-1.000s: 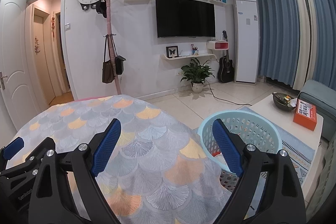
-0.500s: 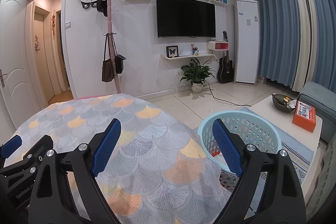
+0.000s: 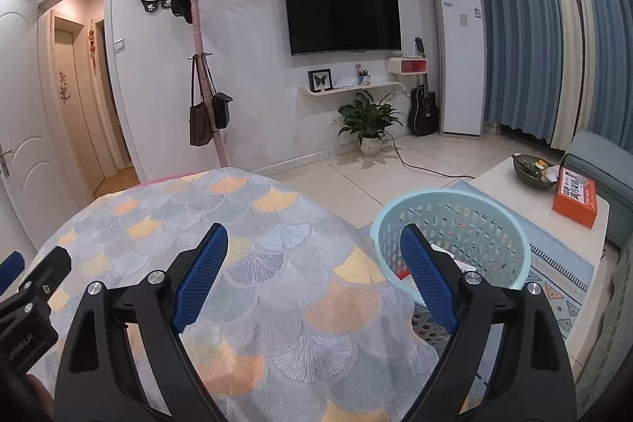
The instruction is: Collect trash
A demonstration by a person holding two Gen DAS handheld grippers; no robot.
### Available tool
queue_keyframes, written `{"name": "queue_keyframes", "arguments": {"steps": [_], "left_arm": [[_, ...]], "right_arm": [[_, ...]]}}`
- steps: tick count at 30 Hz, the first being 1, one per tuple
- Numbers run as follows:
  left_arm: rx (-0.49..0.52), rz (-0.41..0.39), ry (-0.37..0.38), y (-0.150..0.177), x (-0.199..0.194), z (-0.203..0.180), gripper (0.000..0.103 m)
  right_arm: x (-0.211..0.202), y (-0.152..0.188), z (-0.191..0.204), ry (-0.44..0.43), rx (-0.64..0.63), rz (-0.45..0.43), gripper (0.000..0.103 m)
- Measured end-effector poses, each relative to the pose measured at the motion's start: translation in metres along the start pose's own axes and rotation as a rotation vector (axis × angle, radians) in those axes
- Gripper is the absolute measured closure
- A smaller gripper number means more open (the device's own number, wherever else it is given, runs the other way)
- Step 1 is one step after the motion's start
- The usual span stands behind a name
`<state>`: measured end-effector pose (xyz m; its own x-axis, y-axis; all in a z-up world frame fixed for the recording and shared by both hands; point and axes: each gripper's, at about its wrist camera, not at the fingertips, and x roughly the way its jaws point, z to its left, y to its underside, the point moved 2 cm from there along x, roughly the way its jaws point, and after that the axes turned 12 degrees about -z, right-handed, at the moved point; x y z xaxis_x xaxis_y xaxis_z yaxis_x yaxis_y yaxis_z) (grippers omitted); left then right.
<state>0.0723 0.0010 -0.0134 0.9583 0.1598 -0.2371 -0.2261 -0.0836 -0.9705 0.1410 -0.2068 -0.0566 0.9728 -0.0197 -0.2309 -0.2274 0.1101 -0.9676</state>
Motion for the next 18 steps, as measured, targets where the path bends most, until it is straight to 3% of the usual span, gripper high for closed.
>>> {"name": "queue_keyframes", "arguments": {"steps": [18], "left_arm": [[0.000, 0.033, -0.030, 0.003, -0.020, 0.031, 0.007]], "right_arm": [[-0.022, -0.002, 0.026, -0.037, -0.021, 0.013, 0.018]]}}
